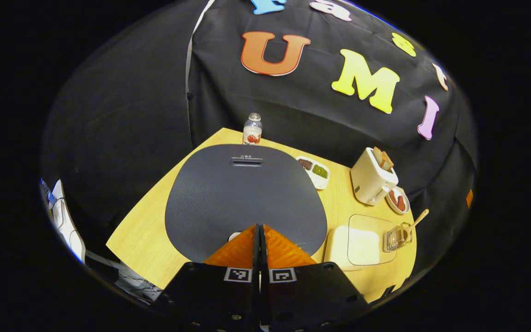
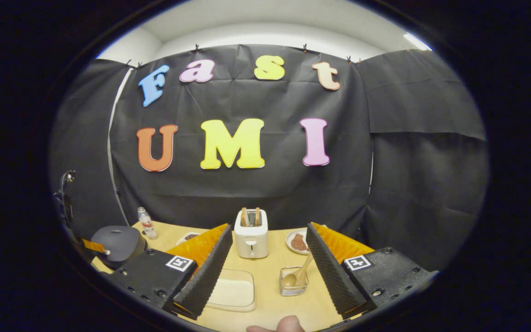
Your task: Close the left gripper, press the button to open the rice cooker; take a wooden spoon from the chopstick holder with the right hand, scoop a spoonful of rice and pour it into the rice cooker, then put the wooden spoon back into the chopstick holder.
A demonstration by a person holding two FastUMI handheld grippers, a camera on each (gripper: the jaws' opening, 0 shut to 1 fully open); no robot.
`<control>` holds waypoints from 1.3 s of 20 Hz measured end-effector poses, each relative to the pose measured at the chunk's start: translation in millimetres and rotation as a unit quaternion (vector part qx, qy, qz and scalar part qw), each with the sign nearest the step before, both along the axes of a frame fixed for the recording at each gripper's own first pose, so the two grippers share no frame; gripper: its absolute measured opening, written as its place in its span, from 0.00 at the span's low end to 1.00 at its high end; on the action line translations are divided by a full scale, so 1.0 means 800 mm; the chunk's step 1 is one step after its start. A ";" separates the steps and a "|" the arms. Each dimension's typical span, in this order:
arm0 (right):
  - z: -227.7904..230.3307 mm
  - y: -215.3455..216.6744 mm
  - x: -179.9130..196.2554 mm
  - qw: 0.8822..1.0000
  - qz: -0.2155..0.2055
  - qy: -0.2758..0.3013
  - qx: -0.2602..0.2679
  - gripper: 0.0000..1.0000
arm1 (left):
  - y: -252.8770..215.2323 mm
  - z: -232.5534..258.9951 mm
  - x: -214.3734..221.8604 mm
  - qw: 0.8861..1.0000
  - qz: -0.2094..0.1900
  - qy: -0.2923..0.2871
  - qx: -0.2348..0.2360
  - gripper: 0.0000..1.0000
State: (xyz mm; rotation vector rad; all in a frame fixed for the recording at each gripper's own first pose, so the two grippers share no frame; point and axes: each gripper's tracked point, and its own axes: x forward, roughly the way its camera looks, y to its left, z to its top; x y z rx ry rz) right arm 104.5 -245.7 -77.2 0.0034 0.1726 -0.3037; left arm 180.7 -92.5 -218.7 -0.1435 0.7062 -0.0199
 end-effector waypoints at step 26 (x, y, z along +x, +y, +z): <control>-0.040 -0.070 -0.027 0.999 -0.030 0.029 0.028 0.99 | -0.066 0.236 0.037 0.946 -0.060 -0.308 0.085 0.96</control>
